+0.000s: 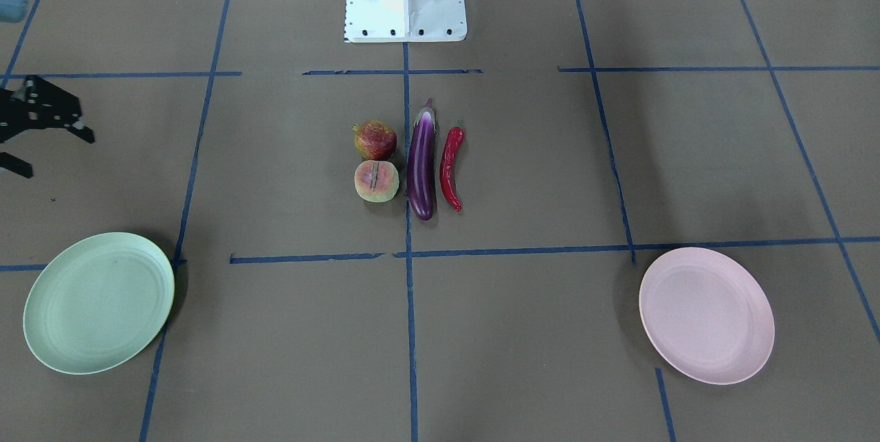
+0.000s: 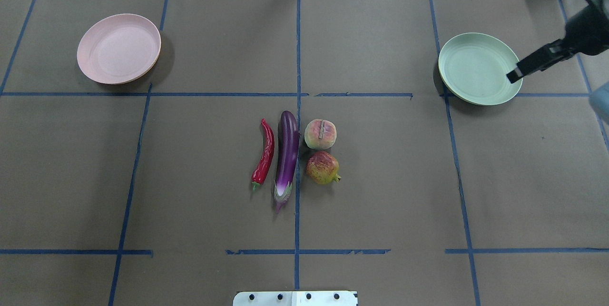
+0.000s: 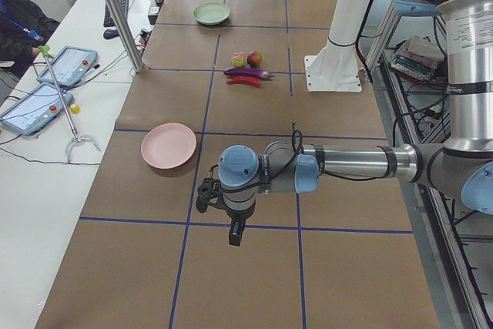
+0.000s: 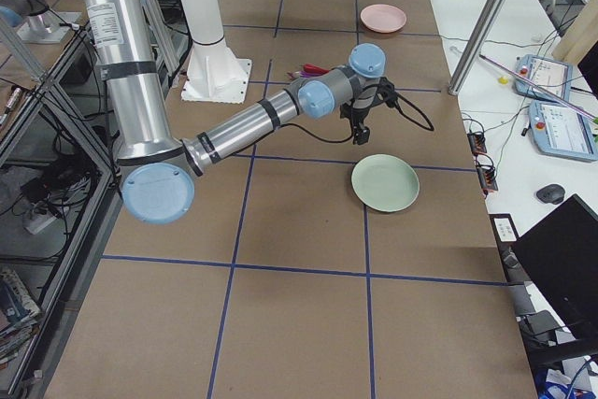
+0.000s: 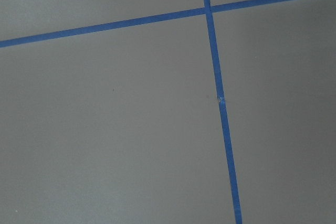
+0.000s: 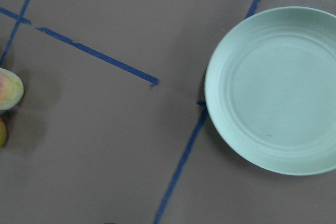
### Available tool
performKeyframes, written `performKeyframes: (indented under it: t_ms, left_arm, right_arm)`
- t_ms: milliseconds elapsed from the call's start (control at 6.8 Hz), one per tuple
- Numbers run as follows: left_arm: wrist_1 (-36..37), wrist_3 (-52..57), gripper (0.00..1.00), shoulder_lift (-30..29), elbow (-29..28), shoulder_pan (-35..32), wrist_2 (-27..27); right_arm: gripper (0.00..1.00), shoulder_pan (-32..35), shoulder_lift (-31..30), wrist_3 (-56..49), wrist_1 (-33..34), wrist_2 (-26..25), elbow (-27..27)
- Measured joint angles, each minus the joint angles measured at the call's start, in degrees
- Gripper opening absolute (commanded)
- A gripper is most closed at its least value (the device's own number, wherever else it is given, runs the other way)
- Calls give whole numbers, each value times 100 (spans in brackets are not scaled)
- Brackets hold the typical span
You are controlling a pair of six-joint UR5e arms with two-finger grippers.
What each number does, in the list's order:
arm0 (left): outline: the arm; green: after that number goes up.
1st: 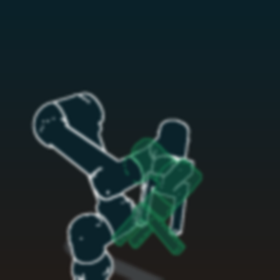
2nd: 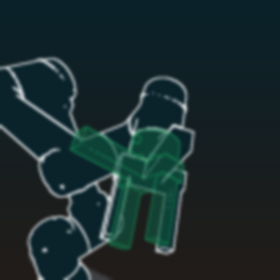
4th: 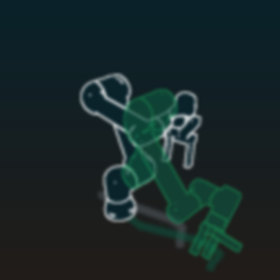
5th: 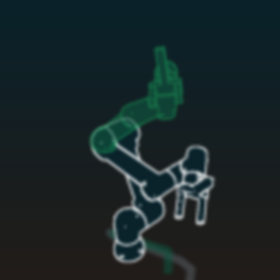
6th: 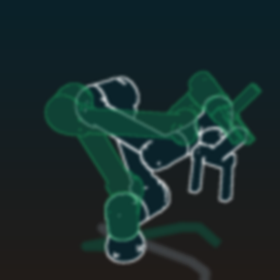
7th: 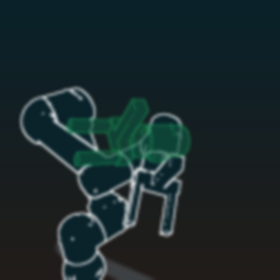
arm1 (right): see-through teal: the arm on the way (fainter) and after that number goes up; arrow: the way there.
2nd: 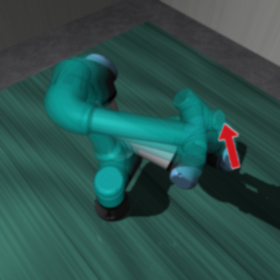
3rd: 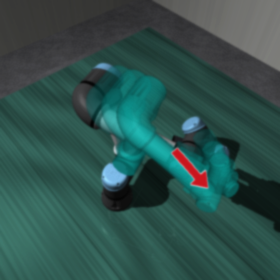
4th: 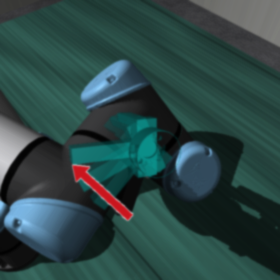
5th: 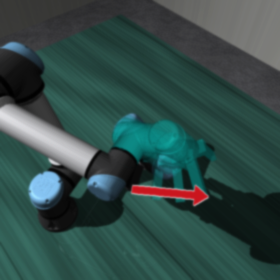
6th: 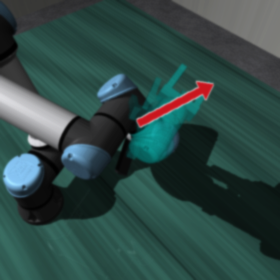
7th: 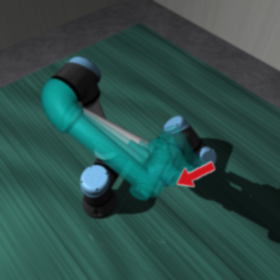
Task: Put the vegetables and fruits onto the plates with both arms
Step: 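Move the right gripper down onto the red pomegranate and close it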
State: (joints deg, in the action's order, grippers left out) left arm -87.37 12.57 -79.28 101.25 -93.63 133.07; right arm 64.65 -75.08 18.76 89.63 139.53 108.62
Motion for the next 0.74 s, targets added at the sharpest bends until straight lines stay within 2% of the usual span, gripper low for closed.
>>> performKeyframes:
  t_ms: [147,441,735]
  left_arm:
    - [-1,0,100,0,0,1,0]
    - [-9,0,100,0,0,3,0]
    - [-8,0,100,0,0,3,4]
  right_arm:
    - [100,-605,500,1053,-5,-461,20]
    - [100,-2016,1299,2823,-5,-1903,12]
    - [100,-3149,1731,3763,13,-3286,-110]
